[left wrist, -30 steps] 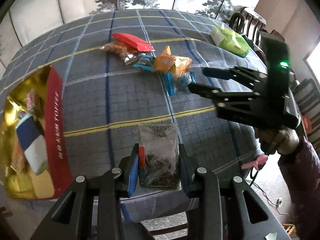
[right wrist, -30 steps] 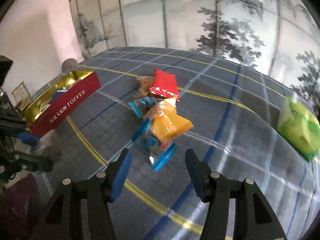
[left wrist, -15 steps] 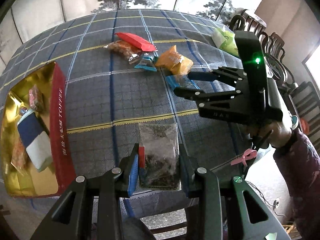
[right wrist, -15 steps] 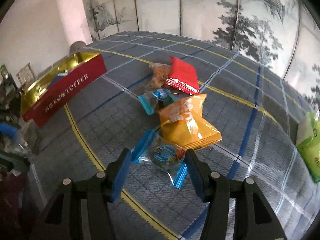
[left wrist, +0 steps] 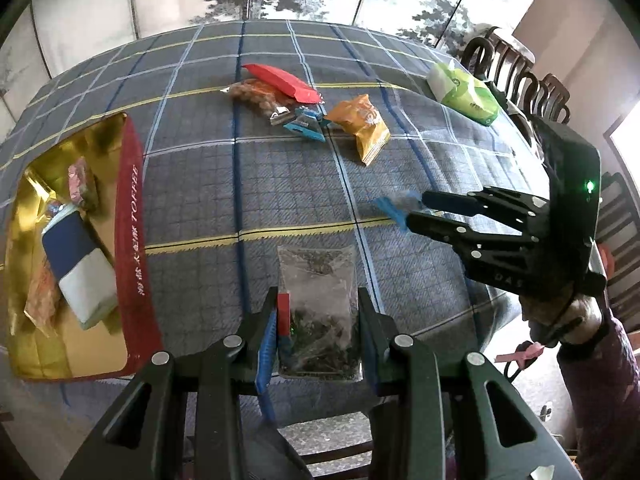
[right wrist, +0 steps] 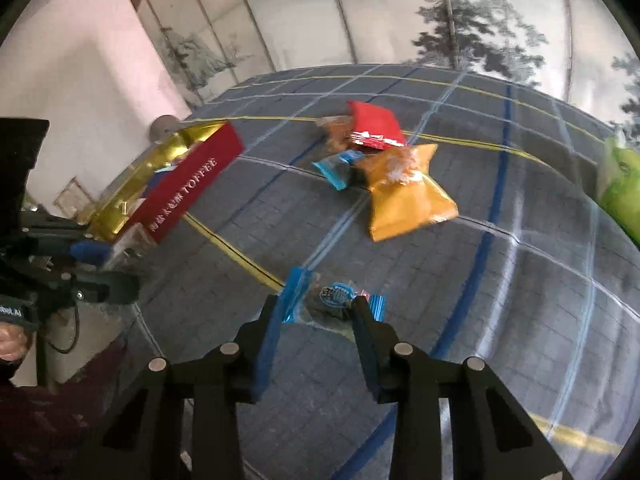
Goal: Organize snacks
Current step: 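Grasp the blue-wrapped candy with the right tool while the left tool holds the dark snack bag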
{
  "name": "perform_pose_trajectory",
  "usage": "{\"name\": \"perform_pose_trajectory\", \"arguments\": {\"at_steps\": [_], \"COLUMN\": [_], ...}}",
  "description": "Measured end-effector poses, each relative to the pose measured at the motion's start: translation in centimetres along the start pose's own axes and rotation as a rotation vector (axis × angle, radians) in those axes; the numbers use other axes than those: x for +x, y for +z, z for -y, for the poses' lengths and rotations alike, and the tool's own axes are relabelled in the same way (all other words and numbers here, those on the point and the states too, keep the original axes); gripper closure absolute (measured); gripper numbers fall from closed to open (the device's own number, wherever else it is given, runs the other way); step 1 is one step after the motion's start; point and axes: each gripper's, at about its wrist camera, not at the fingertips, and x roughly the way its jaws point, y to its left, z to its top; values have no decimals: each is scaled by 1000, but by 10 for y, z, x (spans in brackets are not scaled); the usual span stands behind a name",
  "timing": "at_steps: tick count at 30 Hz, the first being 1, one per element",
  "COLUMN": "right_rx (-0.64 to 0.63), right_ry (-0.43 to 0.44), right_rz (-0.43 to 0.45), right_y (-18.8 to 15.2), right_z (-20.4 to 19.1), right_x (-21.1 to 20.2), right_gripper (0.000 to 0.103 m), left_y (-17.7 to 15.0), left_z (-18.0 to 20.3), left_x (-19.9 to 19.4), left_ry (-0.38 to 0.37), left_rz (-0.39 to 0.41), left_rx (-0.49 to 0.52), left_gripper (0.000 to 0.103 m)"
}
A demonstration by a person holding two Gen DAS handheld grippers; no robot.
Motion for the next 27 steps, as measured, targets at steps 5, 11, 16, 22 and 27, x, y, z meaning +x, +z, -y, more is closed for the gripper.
{"name": "perform_pose_trajectory", "arguments": {"at_steps": [5, 11, 16, 22, 27], "right_rx": [35, 37, 10, 21, 60], "right_ry": [-48, -126, -159, -131, -160], "right_rz": [21, -11, -18, -13, 40], "right_y": [-4, 3, -1, -4, -3], "right_z": [0, -6, -7, -1, 5], "right_x": [-8, 8, 23, 12, -1], "right_gripper": [45, 38, 43, 72, 72], "left_y": [-3, -5, -7, -11, -16], "left_z": [-1, -2, -4, -9, -15], "left_x": [-6, -8, -10, -17, -29], "left_ry": [-1, 1, -6, -16, -13], "left_rz": [14, 15, 19, 36, 66], "left_rx": [5, 4, 3, -13, -24], "left_gripper": [72, 72, 72, 72, 72]}}
